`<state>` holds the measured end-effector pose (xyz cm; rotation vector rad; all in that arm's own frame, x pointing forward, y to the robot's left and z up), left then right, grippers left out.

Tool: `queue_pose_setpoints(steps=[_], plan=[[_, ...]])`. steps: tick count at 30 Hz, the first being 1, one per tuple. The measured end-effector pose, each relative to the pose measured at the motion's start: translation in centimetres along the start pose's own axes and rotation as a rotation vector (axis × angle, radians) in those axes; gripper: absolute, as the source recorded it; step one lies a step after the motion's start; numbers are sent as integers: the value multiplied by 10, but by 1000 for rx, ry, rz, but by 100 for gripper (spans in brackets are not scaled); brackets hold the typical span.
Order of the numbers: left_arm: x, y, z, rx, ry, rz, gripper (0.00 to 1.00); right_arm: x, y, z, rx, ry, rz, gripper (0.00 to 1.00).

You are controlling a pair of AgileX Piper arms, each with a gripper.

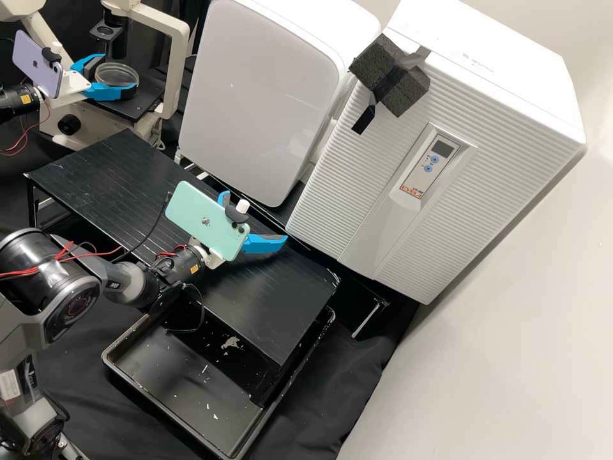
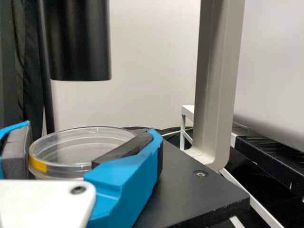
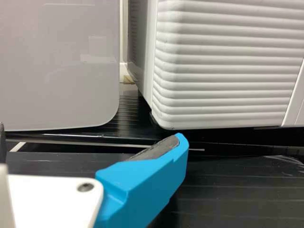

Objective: Place the petri dish on the bench

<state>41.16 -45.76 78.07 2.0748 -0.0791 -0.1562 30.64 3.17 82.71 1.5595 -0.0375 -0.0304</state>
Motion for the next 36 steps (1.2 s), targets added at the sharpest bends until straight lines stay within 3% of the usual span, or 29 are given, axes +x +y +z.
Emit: queue_pose_setpoints(steps=[8,19,29,36], plan=[[0,0,0,2,-7,0,0,0,0,0,0,0,0,100],[-6,0,-3,-73,-45,3,0,0,0,0,0,0,0,100],[-29,8,3,-98,-71,-38,0,0,0,0,0,0,0,100],[-48,10,36,-100,-166,-103,0,0,0,0,0,0,0,100]])
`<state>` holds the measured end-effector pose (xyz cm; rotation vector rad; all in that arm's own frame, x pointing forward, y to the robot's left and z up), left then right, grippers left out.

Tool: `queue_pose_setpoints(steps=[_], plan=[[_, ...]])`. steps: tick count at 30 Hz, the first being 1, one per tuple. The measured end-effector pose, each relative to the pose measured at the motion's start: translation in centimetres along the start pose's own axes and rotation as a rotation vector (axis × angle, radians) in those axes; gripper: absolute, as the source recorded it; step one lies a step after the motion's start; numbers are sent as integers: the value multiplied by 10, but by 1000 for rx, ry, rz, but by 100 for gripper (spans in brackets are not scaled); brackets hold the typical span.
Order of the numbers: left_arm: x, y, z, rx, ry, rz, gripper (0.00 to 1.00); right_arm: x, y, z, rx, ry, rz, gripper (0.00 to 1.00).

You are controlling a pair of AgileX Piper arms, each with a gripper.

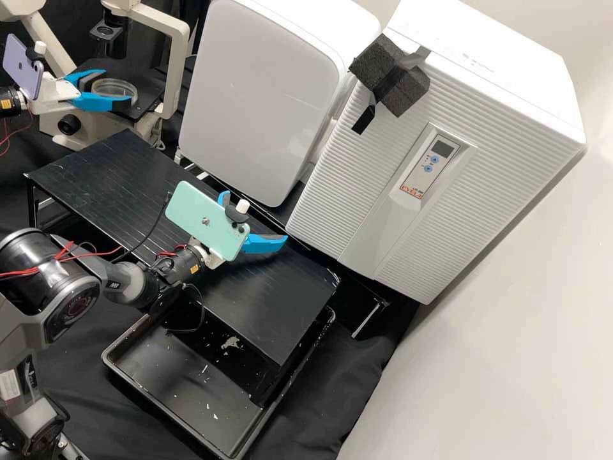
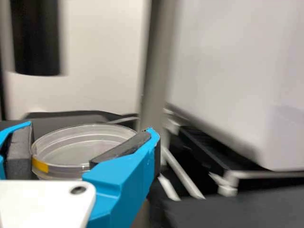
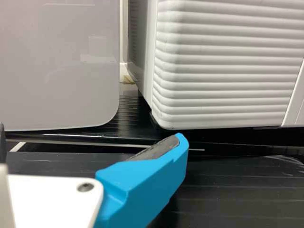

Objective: Place the petri dish on the bench

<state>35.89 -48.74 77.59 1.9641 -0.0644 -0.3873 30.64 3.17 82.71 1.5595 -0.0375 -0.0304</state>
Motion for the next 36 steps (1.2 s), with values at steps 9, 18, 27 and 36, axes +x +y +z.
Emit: queue_pose_setpoints(steps=[9,18,27,36], plan=[[-4,-9,32,43,-92,-58,0,0,0,0,0,0,0,100],[-15,-7,41,32,-92,-58,0,0,0,0,0,0,0,100],[-26,11,48,74,-104,-12,0,0,0,0,0,0,0,100],[-31,17,48,73,-99,8,0,0,0,0,0,0,0,100]])
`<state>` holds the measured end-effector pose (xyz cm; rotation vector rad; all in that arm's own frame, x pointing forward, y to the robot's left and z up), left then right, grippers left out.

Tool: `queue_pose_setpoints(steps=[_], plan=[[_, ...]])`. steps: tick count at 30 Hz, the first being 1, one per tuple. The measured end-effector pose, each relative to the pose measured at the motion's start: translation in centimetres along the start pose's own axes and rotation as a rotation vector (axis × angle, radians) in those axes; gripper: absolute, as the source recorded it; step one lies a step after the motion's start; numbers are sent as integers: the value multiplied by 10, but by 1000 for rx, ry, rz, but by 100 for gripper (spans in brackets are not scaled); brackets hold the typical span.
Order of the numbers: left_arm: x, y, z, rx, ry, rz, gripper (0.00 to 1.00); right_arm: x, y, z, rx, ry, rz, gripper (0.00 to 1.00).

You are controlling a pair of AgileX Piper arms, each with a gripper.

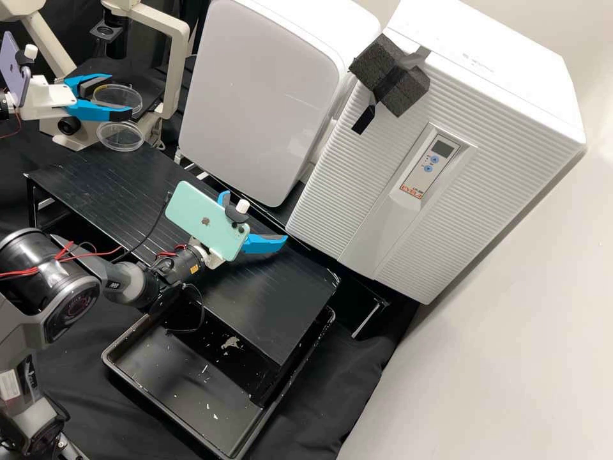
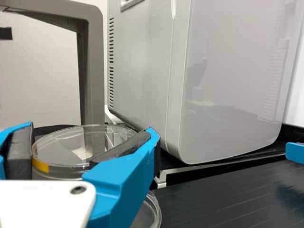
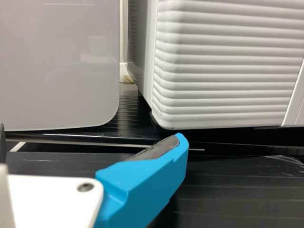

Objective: Place the petri dish on the bench

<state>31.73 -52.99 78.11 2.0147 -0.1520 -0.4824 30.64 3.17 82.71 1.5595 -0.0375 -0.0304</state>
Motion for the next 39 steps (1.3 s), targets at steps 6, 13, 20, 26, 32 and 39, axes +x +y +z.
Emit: queue_pose_setpoints(steps=[6,13,20,26,32,39], plan=[[1,-7,-2,-5,6,-20,0,0,0,0,0,0,0,100],[6,-21,-1,-26,23,-52,0,0,0,0,0,0,0,100],[9,-30,3,-12,12,-84,0,0,0,0,0,0,0,100],[9,-33,2,-7,17,-90,0,0,0,0,0,0,0,100],[11,-37,0,17,22,-89,0,0,0,0,0,0,0,100],[11,-38,0,13,20,-83,0,0,0,0,0,0,0,100]])
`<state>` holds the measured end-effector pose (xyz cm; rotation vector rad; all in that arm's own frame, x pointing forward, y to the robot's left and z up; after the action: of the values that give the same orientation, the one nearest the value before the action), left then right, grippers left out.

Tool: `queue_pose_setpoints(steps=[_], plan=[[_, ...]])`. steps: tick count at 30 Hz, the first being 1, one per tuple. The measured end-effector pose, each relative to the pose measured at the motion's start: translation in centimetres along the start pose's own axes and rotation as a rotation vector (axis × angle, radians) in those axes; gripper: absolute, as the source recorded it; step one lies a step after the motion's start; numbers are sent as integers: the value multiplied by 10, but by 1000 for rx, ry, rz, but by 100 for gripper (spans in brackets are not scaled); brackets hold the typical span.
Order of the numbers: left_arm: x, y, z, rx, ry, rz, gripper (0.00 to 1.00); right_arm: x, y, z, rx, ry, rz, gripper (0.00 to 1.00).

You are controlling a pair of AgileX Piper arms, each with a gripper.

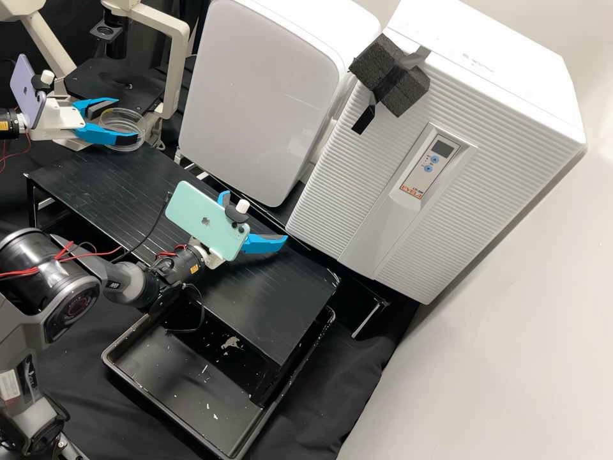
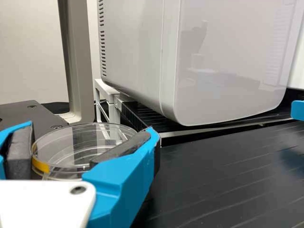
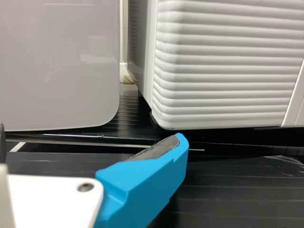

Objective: Place the petri dish on the bench

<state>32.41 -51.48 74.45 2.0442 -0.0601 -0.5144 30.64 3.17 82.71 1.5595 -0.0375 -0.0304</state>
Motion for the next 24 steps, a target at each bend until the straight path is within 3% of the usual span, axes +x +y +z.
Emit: queue_pose_setpoints(steps=[24], plan=[[-13,6,14,-2,-31,9,0,0,0,0,0,0,0,100]])
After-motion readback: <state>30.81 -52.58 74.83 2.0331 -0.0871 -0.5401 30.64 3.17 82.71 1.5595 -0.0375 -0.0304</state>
